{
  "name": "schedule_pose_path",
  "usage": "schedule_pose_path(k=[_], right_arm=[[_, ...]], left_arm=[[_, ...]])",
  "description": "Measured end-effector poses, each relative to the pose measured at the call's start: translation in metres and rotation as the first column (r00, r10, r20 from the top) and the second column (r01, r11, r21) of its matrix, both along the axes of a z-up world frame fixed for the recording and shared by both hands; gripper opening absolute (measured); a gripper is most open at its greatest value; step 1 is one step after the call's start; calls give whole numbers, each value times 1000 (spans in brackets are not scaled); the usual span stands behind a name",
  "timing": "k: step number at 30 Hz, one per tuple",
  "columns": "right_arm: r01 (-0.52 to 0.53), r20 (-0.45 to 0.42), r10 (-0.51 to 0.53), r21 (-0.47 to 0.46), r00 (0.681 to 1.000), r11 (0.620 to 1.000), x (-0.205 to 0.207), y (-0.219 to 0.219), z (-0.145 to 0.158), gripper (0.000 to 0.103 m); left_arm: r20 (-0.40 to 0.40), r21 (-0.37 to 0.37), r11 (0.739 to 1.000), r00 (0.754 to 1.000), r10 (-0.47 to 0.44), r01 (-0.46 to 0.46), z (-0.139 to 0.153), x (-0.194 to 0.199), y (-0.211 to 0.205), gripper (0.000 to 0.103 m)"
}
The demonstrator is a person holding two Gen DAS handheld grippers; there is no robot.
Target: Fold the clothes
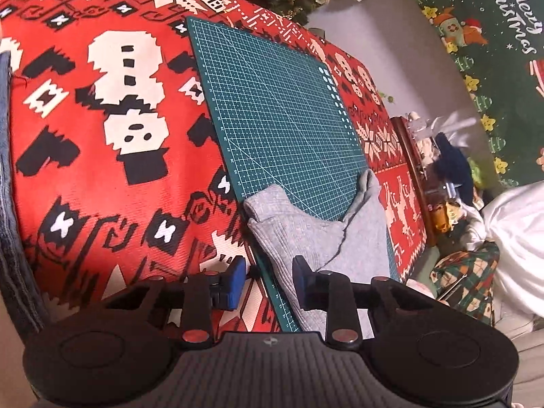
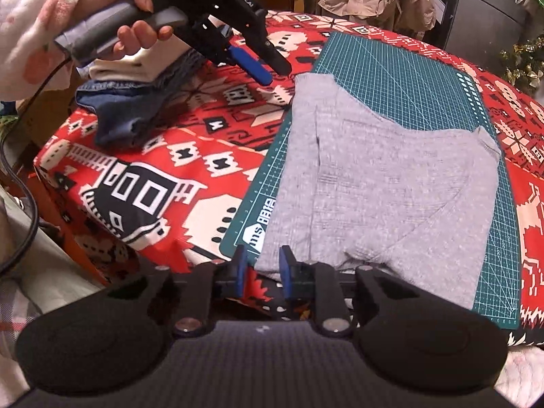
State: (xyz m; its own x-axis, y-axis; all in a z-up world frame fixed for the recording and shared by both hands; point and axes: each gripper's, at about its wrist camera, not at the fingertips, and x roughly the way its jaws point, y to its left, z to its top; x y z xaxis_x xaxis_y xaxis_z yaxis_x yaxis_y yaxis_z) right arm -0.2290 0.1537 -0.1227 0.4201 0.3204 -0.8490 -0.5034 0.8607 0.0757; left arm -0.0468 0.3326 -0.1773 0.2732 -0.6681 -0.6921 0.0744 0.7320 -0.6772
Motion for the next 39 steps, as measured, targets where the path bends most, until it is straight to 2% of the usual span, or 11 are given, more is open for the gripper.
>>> schedule_pose_path(k=[10,12,15,18,25,31,34,35,36,37,39], right_arm=[[39,-33,-39,14,999,999,8,-3,-5,15],[44,-37,-43,16,998,999,9,-3,-5,14],[49,-43,-48,19,998,999,9,-4,-5,13],[61,-57,-59,30,997,998,11,-6,-5,13],[59,-65,-58,17,996,998,9,-3,-4,5],[65,-74,-62,27,995,998,7,-5,-4,5],[58,-67,-56,40,996,998,6,-6,-2,14],[56,-64,-54,45,997,997,5,-7,-1,19],[60,-60,-57,52,997,997,5,-8,1,25],[68,-56,-64,61,996,996,5,-10,3,25],[86,-52,-81,85,995,993,6,-14,8,27]], left_arm=[[-2,-60,997,999,39,-39,-15,11,-3,29],[-6,-47,998,999,36,-36,-18,12,-6,27],[-1,-19,999,999,43,-43,-21,12,-11,8],[31,5,998,997,70,-70,-19,9,-12,3],[130,45,992,986,109,-116,-5,0,-16,2],[116,88,987,986,122,-132,-13,-1,-18,2],[150,128,983,982,115,-135,-6,-6,-21,9],[166,138,981,979,115,-139,-2,-8,-21,18],[181,148,979,977,115,-143,1,-11,-22,33],[195,152,978,974,115,-146,5,-14,-22,39],[212,140,978,970,121,-153,12,-21,-21,42]])
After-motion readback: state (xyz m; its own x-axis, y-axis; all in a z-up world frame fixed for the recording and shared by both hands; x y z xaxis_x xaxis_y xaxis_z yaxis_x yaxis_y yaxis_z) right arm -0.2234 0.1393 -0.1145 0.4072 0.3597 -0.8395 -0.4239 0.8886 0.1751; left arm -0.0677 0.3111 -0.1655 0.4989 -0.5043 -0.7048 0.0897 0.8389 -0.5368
